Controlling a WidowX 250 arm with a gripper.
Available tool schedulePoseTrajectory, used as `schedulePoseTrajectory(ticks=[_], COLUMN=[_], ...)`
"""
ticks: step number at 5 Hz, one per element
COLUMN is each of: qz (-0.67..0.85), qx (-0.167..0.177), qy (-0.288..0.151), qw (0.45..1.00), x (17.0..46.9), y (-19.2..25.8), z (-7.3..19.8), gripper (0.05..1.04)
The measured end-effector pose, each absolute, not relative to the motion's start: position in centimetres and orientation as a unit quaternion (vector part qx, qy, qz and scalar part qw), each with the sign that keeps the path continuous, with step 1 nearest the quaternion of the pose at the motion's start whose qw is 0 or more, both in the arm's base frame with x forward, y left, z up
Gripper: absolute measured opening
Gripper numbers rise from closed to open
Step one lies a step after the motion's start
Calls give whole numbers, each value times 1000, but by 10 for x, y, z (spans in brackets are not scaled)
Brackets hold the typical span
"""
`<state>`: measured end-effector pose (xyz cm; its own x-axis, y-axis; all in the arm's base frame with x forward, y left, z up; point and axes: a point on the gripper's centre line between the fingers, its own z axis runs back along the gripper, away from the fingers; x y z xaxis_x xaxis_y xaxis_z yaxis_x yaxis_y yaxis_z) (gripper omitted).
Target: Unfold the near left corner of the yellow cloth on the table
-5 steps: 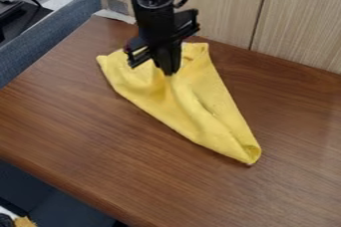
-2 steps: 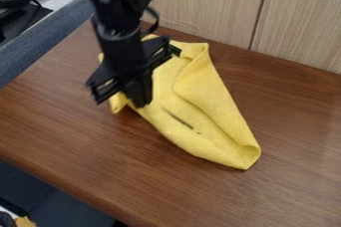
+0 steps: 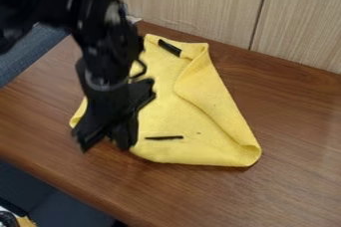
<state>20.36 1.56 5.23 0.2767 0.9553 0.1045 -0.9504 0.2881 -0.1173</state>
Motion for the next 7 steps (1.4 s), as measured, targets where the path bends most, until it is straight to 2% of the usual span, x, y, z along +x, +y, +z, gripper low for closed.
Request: schedulePoseTrajectory(ticks=[1, 2, 3, 4, 5, 7], qz=[602, 604, 597, 587, 585, 547], qx=[8, 18, 20, 15, 14, -14], qy=[-74, -59, -62, -83, -89, -127], qw=[795, 795, 800, 805, 806, 827], x=[196, 194, 194, 195, 192, 208], y=[21, 23, 23, 21, 21, 17], z=[38, 36, 38, 50, 58, 98], gripper=[74, 219, 479, 789, 997, 999])
